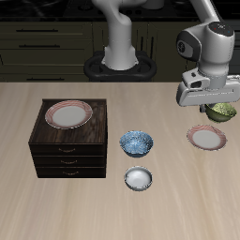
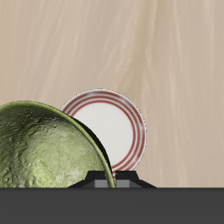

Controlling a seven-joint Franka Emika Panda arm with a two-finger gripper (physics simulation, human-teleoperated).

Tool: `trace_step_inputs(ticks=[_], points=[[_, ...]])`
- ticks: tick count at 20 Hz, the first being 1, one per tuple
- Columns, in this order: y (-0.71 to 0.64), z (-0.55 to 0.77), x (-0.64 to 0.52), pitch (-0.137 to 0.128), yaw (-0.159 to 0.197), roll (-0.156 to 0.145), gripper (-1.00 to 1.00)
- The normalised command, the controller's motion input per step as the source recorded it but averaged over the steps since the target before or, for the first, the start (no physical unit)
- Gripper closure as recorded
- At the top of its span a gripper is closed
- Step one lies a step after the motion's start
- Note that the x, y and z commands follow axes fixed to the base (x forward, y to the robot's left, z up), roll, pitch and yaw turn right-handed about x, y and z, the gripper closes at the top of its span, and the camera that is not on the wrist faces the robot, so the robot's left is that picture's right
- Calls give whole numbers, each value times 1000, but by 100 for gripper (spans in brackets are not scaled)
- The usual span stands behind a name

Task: Place the green bowl onto the plate that is on the left side of the table

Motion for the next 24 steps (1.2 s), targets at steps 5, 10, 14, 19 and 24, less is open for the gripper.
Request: trace_step_inputs(ticks=[5,10,14,19,24], points=[[-50,-294,110,35,22,-12,100],[-61,-209,94,37,4,-19,100],[6,-180,34,27,14,-2,100],[8,-267,6,47,18,2,100],[5,-181,-17,30,7,-21,-100]])
